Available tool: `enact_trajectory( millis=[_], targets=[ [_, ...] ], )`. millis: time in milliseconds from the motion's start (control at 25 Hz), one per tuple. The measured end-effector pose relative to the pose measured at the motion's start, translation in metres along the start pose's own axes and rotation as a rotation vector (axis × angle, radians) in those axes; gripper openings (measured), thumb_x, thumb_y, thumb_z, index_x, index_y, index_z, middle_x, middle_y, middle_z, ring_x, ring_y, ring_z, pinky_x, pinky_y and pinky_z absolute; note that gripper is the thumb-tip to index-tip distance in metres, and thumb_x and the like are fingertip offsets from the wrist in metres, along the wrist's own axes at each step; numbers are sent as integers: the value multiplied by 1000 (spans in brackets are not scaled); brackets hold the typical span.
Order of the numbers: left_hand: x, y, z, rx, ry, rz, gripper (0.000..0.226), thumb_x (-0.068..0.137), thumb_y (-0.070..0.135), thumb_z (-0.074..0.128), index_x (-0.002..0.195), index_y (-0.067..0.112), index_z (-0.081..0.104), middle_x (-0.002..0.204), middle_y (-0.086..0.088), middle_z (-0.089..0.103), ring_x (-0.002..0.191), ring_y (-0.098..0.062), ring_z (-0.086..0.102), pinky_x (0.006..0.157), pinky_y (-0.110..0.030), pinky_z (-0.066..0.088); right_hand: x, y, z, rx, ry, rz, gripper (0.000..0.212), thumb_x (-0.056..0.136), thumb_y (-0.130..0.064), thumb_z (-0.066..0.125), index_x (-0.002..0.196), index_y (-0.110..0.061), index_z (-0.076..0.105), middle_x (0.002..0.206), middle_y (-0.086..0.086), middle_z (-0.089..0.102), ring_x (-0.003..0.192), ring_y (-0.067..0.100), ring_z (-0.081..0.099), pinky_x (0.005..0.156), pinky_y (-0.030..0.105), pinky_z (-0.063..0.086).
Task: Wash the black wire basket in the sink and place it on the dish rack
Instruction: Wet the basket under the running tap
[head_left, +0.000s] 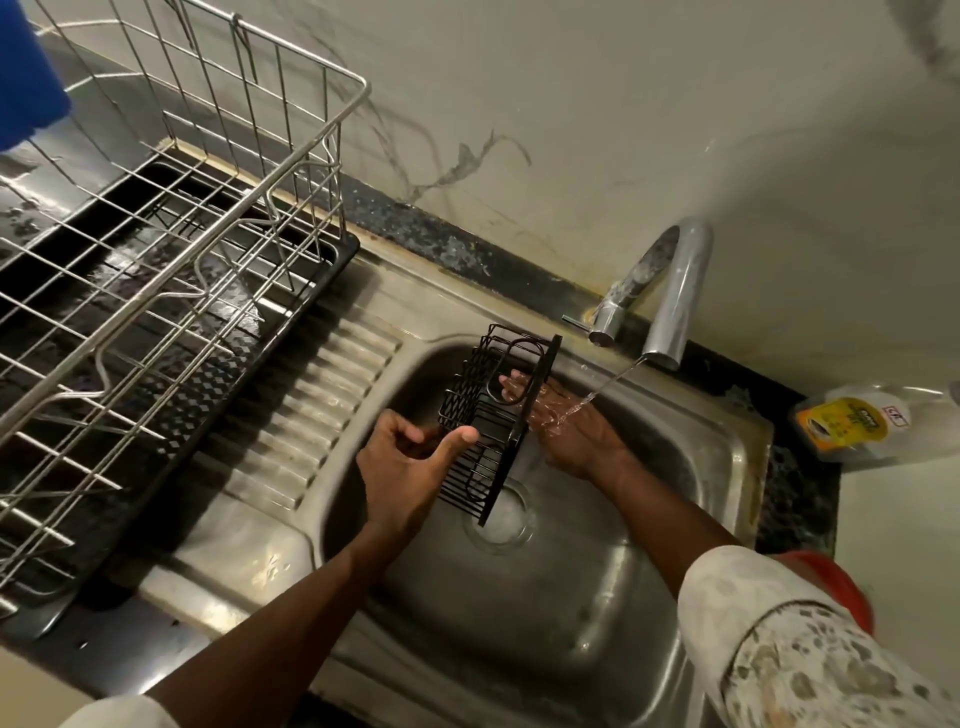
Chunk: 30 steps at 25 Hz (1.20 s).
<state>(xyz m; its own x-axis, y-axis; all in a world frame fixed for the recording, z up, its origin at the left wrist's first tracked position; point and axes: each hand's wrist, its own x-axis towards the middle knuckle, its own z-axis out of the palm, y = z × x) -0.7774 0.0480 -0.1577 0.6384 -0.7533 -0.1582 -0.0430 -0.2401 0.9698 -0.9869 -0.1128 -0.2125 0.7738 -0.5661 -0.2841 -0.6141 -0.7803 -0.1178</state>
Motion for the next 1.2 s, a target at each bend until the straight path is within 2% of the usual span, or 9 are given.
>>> enact_trajectory(
  millis=[160,240,320,440,520,760,920,1080,1200],
  targets=[
    [7,16,-6,-137,-327,-42,76,86,57,74,149,28,43,141,9,59,129,0,58,108,-35,51,1,-1,-4,-53,-40,3,83,77,-14,62,155,-21,34,163,7,29,150,26,28,120,43,31],
    [22,42,1,47,-464,-3,71,89,67,64,148,31,47,139,9,62,124,-2,61,110,-41,50,-2,-5,-10,-21,16,16,86,72,-11,73,152,-18,42,158,9,39,145,29,37,116,43,38],
    [41,71,21,363,-509,14,96,73,90,61,146,29,46,133,6,66,121,-14,64,106,-46,53,-9,-13,-21,9,79,-8,72,73,-9,76,141,-14,53,144,12,54,132,32,52,107,40,48],
    [53,102,58,798,-498,68,140,54,102,58,158,18,17,132,-11,64,117,-33,66,98,-48,55,-10,-20,-26,120,150,88,37,93,-21,49,126,-12,62,126,12,63,116,31,60,94,35,51],
    [46,100,74,883,-447,153,125,61,97,59,151,19,22,120,-12,62,105,-34,65,90,-43,55,-10,-16,-16,197,181,116,47,93,-33,33,127,-17,61,129,9,62,121,29,58,100,43,49],
    [34,59,50,687,-388,105,86,79,83,57,146,35,34,119,-7,61,102,-28,64,95,-44,53,-25,-40,20,154,392,79,51,102,-23,50,152,-15,42,160,5,37,152,28,23,124,52,21],
    [24,40,36,656,-361,92,88,79,71,54,153,26,38,98,-3,71,88,-20,69,87,-44,58,-37,-52,37,179,172,64,64,103,-34,43,161,-26,16,166,-8,13,153,16,18,124,42,22],
    [31,41,36,741,-354,182,89,78,71,53,154,30,31,111,-7,66,102,-27,59,94,-43,50,-52,-6,57,7,-7,35,62,91,-43,60,148,-19,49,150,4,51,139,23,48,124,37,8],
    [43,53,36,768,-361,226,81,73,67,54,145,35,34,124,-10,61,110,-32,54,96,-48,46,-52,12,35,28,-30,91,60,96,-43,42,147,-13,46,151,8,49,144,22,39,123,37,9]
  ],
)
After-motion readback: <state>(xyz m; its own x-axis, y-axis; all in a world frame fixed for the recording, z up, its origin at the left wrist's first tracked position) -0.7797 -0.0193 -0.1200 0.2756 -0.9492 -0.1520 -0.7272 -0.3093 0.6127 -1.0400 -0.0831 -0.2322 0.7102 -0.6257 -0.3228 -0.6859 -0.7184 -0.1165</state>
